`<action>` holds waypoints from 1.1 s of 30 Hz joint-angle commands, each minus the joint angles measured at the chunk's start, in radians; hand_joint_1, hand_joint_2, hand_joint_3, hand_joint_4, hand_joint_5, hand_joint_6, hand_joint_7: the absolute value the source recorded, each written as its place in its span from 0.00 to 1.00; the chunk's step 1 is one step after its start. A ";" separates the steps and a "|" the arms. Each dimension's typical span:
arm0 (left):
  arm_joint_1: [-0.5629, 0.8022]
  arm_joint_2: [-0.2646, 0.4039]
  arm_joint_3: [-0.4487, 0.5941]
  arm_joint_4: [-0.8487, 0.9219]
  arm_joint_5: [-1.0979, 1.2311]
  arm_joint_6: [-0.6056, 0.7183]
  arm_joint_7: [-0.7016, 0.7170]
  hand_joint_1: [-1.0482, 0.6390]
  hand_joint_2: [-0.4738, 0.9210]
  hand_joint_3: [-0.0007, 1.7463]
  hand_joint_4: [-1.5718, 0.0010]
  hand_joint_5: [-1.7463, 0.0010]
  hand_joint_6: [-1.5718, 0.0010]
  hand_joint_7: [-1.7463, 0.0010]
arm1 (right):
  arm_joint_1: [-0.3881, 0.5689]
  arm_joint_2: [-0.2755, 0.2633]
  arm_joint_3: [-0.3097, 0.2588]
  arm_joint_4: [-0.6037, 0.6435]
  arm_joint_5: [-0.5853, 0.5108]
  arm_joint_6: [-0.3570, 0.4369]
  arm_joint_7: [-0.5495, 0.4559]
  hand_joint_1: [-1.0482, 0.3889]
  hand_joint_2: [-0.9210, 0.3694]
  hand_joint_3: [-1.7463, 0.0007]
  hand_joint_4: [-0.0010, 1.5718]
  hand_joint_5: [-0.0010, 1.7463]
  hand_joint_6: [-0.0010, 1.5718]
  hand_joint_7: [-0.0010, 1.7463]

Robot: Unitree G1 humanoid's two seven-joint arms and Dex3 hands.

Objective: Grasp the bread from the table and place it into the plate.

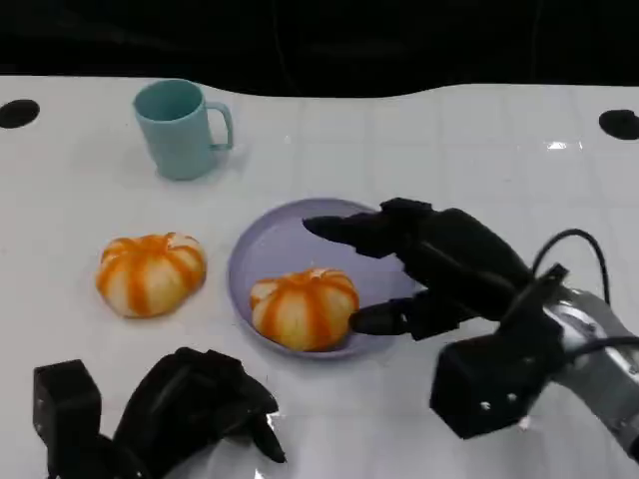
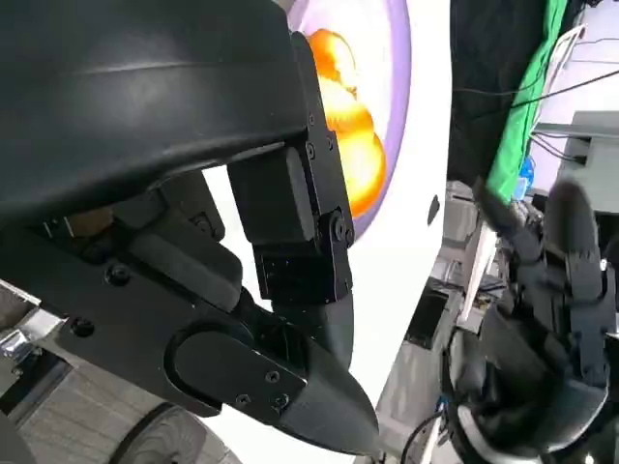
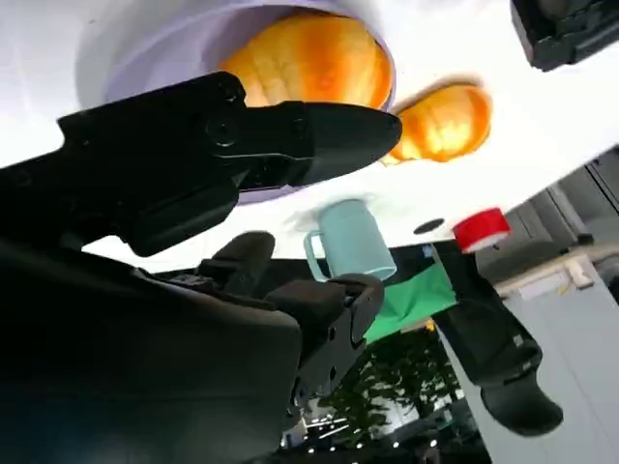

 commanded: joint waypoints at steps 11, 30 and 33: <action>0.006 0.005 -0.001 -0.002 0.012 -0.007 0.027 0.00 0.93 0.00 0.10 0.58 0.00 0.88 | 0.284 0.000 -0.183 -0.133 0.488 -0.079 0.243 0.35 0.00 0.78 0.39 1.00 0.32 0.84; 0.025 0.000 -0.001 -0.040 -0.001 0.006 0.021 0.00 0.93 0.00 0.11 0.58 0.00 0.89 | 0.597 0.036 -0.296 -0.435 0.788 0.266 0.412 0.35 0.00 0.82 0.48 1.00 0.37 0.99; 0.029 0.004 0.000 -0.046 -0.003 0.010 0.016 0.00 0.93 0.00 0.11 0.58 0.00 0.89 | 0.626 0.055 -0.303 -0.449 0.836 0.311 0.441 0.35 0.00 0.82 0.48 1.00 0.37 0.99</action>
